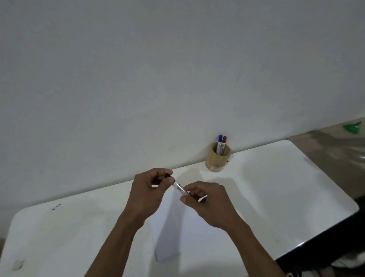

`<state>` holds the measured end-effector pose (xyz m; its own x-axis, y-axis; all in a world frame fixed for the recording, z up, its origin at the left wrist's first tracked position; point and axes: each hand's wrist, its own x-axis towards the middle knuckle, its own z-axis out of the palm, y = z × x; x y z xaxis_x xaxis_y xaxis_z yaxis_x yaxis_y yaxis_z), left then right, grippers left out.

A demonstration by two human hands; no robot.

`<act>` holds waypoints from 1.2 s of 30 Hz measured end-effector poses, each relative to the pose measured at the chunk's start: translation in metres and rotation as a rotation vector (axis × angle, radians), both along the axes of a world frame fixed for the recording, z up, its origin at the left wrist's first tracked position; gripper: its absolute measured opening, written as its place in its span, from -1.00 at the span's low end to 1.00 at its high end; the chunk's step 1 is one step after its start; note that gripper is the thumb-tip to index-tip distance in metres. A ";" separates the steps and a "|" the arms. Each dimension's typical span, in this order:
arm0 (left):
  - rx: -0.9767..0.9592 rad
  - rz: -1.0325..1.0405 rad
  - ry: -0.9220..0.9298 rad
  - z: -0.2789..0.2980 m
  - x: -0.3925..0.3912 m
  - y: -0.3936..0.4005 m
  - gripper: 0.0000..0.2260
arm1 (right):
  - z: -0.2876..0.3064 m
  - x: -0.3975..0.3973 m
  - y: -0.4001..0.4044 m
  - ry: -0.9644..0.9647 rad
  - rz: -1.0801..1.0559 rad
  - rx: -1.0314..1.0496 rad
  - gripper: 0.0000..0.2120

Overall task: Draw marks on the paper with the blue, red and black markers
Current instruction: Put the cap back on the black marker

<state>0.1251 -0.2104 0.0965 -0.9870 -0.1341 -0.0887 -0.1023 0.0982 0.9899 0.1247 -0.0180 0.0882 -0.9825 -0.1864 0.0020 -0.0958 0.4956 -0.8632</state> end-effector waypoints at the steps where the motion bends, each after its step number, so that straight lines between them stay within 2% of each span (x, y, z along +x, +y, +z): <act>1: -0.035 -0.008 0.020 0.003 -0.005 0.009 -0.89 | -0.002 -0.004 0.002 0.022 0.006 0.008 -0.86; 3: -0.116 -0.019 0.054 0.008 -0.017 0.028 -0.89 | -0.005 -0.011 0.009 0.047 0.004 0.013 -0.86; 6: -0.229 -0.048 0.096 0.012 -0.036 0.055 -0.89 | -0.007 -0.023 0.024 0.020 0.003 -0.020 -0.72; 11: -0.298 -0.078 0.110 0.013 -0.072 0.102 -0.87 | -0.016 -0.057 0.064 0.071 -0.018 -0.040 -0.69; 15: -0.250 -0.046 0.072 0.007 -0.100 0.136 -0.79 | -0.009 -0.092 0.103 0.128 -0.087 -0.122 -0.38; 18: -0.291 0.054 -0.011 -0.012 -0.120 0.155 -0.67 | -0.003 -0.128 0.131 0.213 -0.173 -0.159 -0.32; 22: -0.388 0.112 -0.155 -0.044 -0.146 0.184 -0.39 | -0.010 -0.179 0.152 0.248 -0.278 -0.241 -0.42; 26: -0.364 0.117 -0.221 -0.064 -0.164 0.209 -0.19 | -0.025 -0.205 0.153 0.225 -0.260 -0.221 -0.49; 32: -0.283 0.153 -0.183 -0.076 -0.176 0.222 -0.37 | -0.055 -0.212 0.151 0.180 -0.165 -0.194 -0.59; 36: -0.294 0.197 -0.142 -0.088 -0.175 0.222 -0.41 | -0.078 -0.215 0.150 0.257 -0.149 -0.092 -0.66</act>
